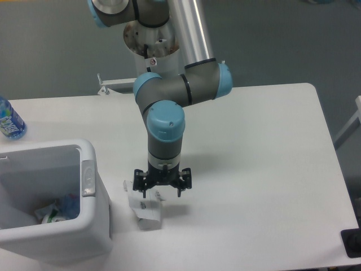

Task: Place the trash in the trash can
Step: 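Move the open gripper over the white paper packet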

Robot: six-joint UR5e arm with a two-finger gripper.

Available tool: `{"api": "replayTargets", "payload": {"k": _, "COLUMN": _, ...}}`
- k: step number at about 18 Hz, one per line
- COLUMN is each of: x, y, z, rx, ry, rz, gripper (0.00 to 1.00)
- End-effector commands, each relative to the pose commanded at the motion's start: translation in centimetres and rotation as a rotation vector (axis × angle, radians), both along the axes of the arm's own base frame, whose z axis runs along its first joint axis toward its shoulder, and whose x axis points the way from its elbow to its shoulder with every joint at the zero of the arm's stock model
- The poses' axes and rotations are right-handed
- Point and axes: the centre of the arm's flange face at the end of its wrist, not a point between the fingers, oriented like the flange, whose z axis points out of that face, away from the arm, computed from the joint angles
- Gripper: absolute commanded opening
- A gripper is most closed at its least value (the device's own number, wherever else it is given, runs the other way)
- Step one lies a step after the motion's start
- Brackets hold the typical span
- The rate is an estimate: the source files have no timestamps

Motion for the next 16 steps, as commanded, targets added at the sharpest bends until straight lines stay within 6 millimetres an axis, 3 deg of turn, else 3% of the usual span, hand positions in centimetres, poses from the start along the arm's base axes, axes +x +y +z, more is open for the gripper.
{"api": "replayTargets", "payload": {"k": 2, "x": 1.1, "y": -0.7, "z": -1.3, "rx": -0.021, "ry": -0.019, "rz": -0.011, "gripper": 1.00}}
{"api": "replayTargets", "payload": {"k": 8, "x": 3.4, "y": -0.1, "z": -1.6, "rx": -0.024, "ry": -0.021, "rz": -0.042, "gripper": 1.00}}
{"api": "replayTargets", "payload": {"k": 16, "x": 3.6, "y": 1.4, "z": -1.7, "rx": -0.005, "ry": -0.006, "rz": -0.062, "gripper": 1.00}}
